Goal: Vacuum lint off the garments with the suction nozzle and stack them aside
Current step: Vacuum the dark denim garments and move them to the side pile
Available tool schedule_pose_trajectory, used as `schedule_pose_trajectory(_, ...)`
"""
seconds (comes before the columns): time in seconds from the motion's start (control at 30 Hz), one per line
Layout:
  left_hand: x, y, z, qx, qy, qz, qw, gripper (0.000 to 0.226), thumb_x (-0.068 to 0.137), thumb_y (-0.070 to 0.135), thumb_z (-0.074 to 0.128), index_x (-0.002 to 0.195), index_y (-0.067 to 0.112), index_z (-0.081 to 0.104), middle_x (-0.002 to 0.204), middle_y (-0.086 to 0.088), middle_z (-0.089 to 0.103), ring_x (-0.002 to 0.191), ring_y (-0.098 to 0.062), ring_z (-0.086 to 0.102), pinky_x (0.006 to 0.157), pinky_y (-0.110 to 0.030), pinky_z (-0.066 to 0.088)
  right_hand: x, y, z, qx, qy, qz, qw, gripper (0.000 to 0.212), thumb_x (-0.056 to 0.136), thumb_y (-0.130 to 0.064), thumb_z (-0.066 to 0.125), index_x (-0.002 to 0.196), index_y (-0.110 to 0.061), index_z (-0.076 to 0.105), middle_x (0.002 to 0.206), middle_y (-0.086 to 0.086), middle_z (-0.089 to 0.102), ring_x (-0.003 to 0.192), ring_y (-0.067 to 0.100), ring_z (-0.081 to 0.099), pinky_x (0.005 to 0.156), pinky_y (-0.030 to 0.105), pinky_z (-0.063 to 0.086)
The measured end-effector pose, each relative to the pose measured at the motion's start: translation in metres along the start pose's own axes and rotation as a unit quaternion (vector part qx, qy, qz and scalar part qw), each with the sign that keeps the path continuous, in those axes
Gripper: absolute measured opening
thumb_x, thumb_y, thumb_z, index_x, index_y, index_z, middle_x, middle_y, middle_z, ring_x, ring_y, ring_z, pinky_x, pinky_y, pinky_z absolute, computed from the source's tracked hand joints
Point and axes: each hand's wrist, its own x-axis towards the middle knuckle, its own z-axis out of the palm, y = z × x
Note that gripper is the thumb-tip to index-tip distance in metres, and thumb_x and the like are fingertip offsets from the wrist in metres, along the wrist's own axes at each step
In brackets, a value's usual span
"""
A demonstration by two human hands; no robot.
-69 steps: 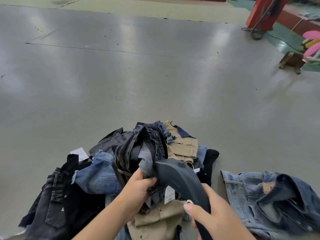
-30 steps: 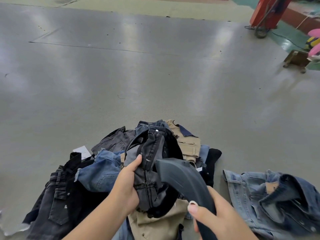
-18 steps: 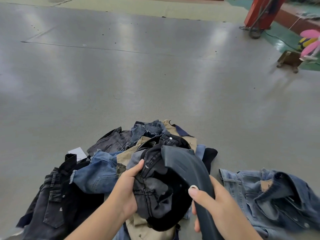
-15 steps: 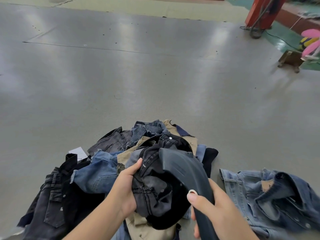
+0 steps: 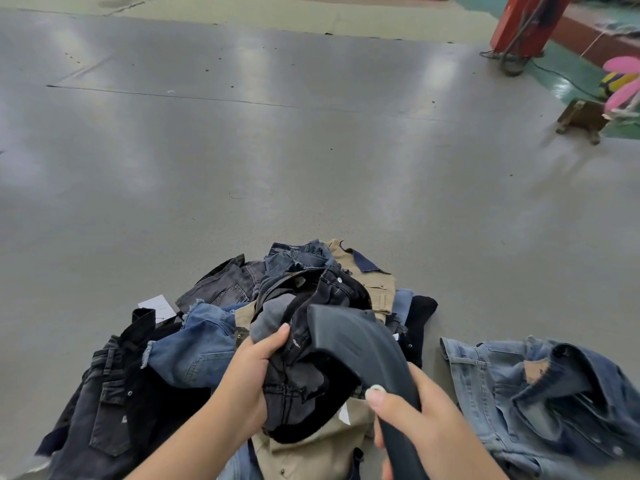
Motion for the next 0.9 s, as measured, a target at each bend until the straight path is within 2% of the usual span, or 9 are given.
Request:
schedule_pose_trajectory(0.13, -0.003, -0.002, 0.003, 0.06, -0.011, 0.036, 0.997, 0.019, 0.071, 0.014, 0.066, 0.086, 0.012, 0.078, 0.095, -0.019, 0.073, 0.082, -0.032, 0.073, 0.06, -0.037, 0.058, 0.008, -0.002, -0.009, 0.028, 0.017, 0.011, 0.999, 0.009, 0.086, -0.027, 0.066, 0.088, -0.021, 0.061, 0.059, 0.012, 0.06, 0.042, 0.03, 0.054, 0.042, 0.027, 0.043)
schedule_pose_trajectory(0.3, -0.006, -0.002, 0.001, 0.149, -0.067, 0.067, 0.984, 0.024, 0.074, 0.022, 0.064, 0.094, 0.019, 0.077, 0.098, -0.013, 0.074, 0.09, -0.029, 0.072, 0.065, -0.032, 0.058, 0.016, -0.007, -0.023, 0.038, 0.072, -0.001, 0.997, 0.014, 0.088, -0.024, 0.062, 0.085, -0.013, 0.055, 0.058, 0.012, 0.059, 0.042, 0.029, 0.056, 0.04, 0.026, 0.043)
schedule_pose_trajectory(0.43, -0.007, -0.005, -0.001, 0.238, -0.075, 0.106, 0.963, 0.033, 0.078, 0.024, 0.06, 0.106, 0.01, 0.072, 0.099, -0.011, 0.074, 0.094, -0.026, 0.071, 0.074, -0.029, 0.057, 0.021, -0.009, -0.033, 0.06, 0.119, -0.003, 0.991, 0.017, 0.087, -0.024, 0.063, 0.087, -0.009, 0.056, 0.058, 0.012, 0.059, 0.043, 0.028, 0.056, 0.039, 0.026, 0.044)
schedule_pose_trajectory(0.5, -0.009, -0.004, -0.001, 0.275, -0.081, 0.133, 0.949, 0.025, 0.084, 0.021, 0.058, 0.102, 0.014, 0.074, 0.097, -0.008, 0.075, 0.093, -0.021, 0.071, 0.075, -0.026, 0.056, 0.022, -0.01, -0.042, 0.069, 0.154, -0.007, 0.986, 0.02, 0.087, -0.024, 0.063, 0.09, -0.006, 0.056, 0.057, 0.011, 0.06, 0.042, 0.027, 0.056, 0.039, 0.027, 0.045)
schedule_pose_trajectory(0.57, -0.009, -0.002, -0.001, 0.362, -0.077, 0.189, 0.909, 0.019, 0.091, 0.013, 0.057, 0.095, 0.019, 0.074, 0.092, 0.001, 0.076, 0.09, -0.01, 0.07, 0.074, -0.02, 0.054, 0.02, -0.013, -0.054, 0.069, 0.182, -0.015, 0.981, 0.022, 0.087, -0.026, 0.064, 0.091, -0.006, 0.056, 0.056, 0.011, 0.061, 0.041, 0.027, 0.057, 0.039, 0.028, 0.046)
schedule_pose_trajectory(0.63, -0.005, -0.003, -0.004, 0.459, -0.048, 0.255, 0.85, 0.018, 0.093, 0.009, 0.058, 0.082, 0.019, 0.069, 0.079, 0.007, 0.073, 0.076, -0.002, 0.066, 0.068, -0.018, 0.051, 0.015, -0.016, -0.061, 0.057, 0.176, -0.022, 0.983, 0.025, 0.083, -0.029, 0.066, 0.09, -0.006, 0.057, 0.056, 0.011, 0.061, 0.042, 0.028, 0.058, 0.039, 0.028, 0.046)
schedule_pose_trajectory(0.73, 0.002, -0.008, -0.007, 0.547, 0.0, 0.313, 0.776, 0.037, 0.089, 0.009, 0.064, 0.057, 0.018, 0.048, 0.049, 0.008, 0.051, 0.05, -0.003, 0.046, 0.05, -0.014, 0.034, 0.004, -0.018, -0.054, -0.002, 0.09, -0.013, 0.996, 0.036, 0.071, -0.041, 0.074, 0.09, -0.015, 0.058, 0.06, 0.011, 0.063, 0.046, 0.032, 0.059, 0.042, 0.03, 0.046)
schedule_pose_trajectory(0.83, 0.007, -0.009, -0.011, 0.576, 0.023, 0.331, 0.747, 0.037, 0.088, 0.01, 0.065, 0.056, 0.009, 0.047, 0.049, -0.001, 0.048, 0.046, -0.009, 0.04, 0.048, -0.021, 0.032, -0.001, -0.014, -0.039, -0.035, 0.002, 0.004, 0.999, 0.026, 0.08, -0.037, 0.069, 0.101, -0.025, 0.058, 0.061, 0.009, 0.064, 0.048, 0.029, 0.06, 0.045, 0.028, 0.046)
schedule_pose_trajectory(0.9, 0.008, -0.007, -0.013, 0.588, 0.032, 0.329, 0.738, 0.032, 0.088, 0.011, 0.065, 0.062, -0.002, 0.054, 0.055, -0.012, 0.058, 0.051, -0.025, 0.054, 0.053, -0.03, 0.039, 0.001, -0.009, -0.032, -0.077, -0.018, 0.003, 0.997, 0.021, 0.086, -0.033, 0.063, 0.105, -0.03, 0.056, 0.063, 0.003, 0.066, 0.051, 0.017, 0.062, 0.051, 0.026, 0.046)
